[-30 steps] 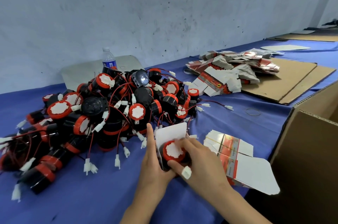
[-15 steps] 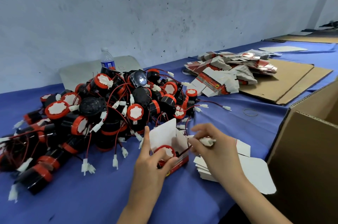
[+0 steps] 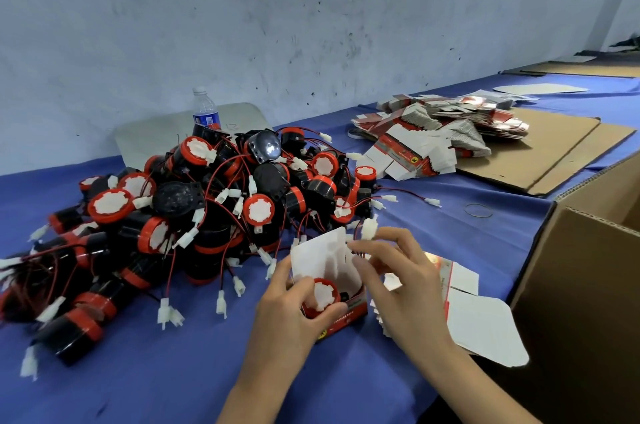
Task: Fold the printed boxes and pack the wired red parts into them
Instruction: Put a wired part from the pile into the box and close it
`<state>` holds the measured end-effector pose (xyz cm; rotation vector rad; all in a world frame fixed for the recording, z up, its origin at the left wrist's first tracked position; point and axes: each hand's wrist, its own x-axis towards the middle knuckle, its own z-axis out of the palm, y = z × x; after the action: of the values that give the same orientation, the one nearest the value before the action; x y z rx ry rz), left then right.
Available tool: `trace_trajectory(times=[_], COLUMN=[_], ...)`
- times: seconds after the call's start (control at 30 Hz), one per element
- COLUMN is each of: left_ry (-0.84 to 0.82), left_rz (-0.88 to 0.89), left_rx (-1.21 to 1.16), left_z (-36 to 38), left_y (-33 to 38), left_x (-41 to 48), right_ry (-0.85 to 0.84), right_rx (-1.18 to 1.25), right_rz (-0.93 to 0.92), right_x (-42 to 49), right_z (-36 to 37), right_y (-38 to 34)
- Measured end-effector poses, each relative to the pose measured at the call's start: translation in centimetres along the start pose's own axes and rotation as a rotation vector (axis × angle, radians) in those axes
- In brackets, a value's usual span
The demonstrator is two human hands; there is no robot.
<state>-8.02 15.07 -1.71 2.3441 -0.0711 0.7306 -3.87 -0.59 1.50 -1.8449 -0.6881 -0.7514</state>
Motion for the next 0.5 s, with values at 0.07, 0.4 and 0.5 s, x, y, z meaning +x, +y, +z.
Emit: trace_trajectory(times=[0.07,0.4,0.5], left_ry=[0.007,0.036,0.027], left_rz=[0.004,0.005,0.005], left_rx=[0.008,0.037,0.020], left_z=[0.0,0.0,0.1], left_y=[0.2,0.2,0.1], left_x=[0.0,0.0,0.0], right_ry=[0.052,0.047,0.002], right_rx=[-0.016,0.232,0.180], right_rz=[0.012,0.181,0.195], right_x=[0.1,0.6,0.3], right_z=[0.0,0.6,1.2], right_y=[0.1,-0.9,-0.2])
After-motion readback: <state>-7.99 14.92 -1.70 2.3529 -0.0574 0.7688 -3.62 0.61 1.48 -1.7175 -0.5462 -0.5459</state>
